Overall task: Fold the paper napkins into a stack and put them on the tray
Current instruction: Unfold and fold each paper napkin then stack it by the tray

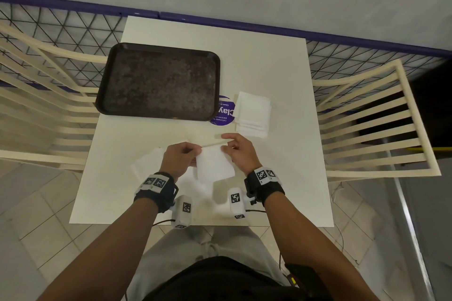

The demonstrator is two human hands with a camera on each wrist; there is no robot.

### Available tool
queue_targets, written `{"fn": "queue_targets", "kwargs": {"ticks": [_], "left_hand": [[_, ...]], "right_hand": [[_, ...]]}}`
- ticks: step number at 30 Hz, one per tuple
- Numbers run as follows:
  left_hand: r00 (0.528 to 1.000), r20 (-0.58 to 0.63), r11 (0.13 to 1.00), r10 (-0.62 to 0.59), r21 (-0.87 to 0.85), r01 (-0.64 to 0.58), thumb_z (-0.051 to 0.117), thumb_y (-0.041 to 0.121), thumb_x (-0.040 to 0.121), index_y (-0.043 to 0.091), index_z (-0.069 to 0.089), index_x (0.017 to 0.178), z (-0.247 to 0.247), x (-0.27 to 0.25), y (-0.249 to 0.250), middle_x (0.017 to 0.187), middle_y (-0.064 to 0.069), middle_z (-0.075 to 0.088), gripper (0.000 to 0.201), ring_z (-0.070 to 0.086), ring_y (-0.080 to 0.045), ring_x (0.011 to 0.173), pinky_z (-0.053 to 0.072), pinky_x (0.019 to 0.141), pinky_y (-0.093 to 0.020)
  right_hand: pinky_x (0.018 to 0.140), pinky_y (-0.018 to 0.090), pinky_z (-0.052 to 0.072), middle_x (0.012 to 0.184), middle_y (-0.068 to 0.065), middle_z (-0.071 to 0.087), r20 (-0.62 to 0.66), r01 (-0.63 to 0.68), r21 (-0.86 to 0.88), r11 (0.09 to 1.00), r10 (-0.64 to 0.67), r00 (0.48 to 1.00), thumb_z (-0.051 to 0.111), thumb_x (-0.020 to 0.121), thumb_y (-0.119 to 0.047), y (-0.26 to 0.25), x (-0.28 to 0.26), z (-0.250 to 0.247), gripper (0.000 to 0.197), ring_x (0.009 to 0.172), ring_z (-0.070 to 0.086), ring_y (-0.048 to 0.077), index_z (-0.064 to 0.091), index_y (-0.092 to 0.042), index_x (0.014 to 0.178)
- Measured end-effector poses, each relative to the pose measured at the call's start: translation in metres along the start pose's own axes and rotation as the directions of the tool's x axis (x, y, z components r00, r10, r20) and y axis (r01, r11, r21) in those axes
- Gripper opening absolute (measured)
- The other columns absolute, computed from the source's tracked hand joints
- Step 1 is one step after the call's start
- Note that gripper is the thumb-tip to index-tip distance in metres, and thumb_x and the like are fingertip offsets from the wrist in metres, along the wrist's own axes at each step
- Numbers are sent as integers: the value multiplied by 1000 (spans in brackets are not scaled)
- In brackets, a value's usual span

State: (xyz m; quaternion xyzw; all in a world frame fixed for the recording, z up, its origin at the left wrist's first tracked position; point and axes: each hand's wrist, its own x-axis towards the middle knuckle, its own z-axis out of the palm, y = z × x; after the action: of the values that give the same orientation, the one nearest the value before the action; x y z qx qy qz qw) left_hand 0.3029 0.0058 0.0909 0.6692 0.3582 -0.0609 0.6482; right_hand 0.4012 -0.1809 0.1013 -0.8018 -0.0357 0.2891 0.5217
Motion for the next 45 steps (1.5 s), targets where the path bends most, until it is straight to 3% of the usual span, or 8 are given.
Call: {"fn": "queue_targets", "kwargs": {"ticks": [3,10,13,18,26,33,40,45], "left_hand": [[994,30,985,108,133,-111,74,17,95,13,77,93,1,-3,5,91,-4,78,5,75,-26,85,65,79,-38],[955,-16,910,295,311,-276,70,21,99,20,69,93,2,-10,9,86,9,72,6,67,-10,78,48,72,-17],[950,-65,911,306,309,-272,66,19,101,16,67,100,-1,-11,9,91,11,70,4,64,-2,84,44,74,-9],[948,-97,910,304,323,-259,55,17,106,15,59,106,0,-10,9,99,3,66,4,61,-15,90,48,82,-27],[931,-173,908,321,334,-251,45,17,110,17,51,110,16,-3,21,100,3,63,6,60,-18,89,44,76,-24],[943,-160,914,293,337,-227,45,32,110,24,50,125,24,9,24,98,6,64,18,65,-16,84,56,81,-39],[983,15,893,182,415,-172,49,30,107,31,63,105,4,13,-10,82,9,74,14,70,-18,75,62,79,-48],[997,-33,907,76,417,-55,50,29,107,27,65,105,-7,9,-18,83,8,75,15,72,-22,71,62,79,-47]], "right_hand": [[79,13,43,96,-11,69,80,110,-189,976,-96,992,77,86,-36,-14,-3,6,24,95,62,3,74,-30,109],[89,38,56,90,-12,74,83,159,-317,935,-139,987,76,86,-39,-18,6,22,14,91,67,9,77,-27,92],[83,27,52,92,-4,75,66,145,-299,943,-131,989,74,90,-28,-19,7,13,12,88,65,11,79,-18,96],[70,20,51,78,-4,71,17,116,-208,971,-115,993,74,90,-18,-15,10,0,7,68,64,7,79,-14,93],[80,29,56,86,-1,74,6,-32,-102,994,33,999,72,89,-41,-19,12,6,26,81,72,16,66,-23,105],[74,29,54,69,3,71,-27,8,-237,972,-15,1000,68,93,-19,-23,26,-24,16,62,65,16,62,-8,83],[88,30,51,99,8,74,-303,-118,-336,934,11,953,65,94,-26,-24,92,-93,13,95,69,28,69,-15,99],[84,20,37,110,12,73,-361,-185,-386,904,36,932,64,96,-22,-19,110,-114,23,107,65,29,70,-7,112]]}}
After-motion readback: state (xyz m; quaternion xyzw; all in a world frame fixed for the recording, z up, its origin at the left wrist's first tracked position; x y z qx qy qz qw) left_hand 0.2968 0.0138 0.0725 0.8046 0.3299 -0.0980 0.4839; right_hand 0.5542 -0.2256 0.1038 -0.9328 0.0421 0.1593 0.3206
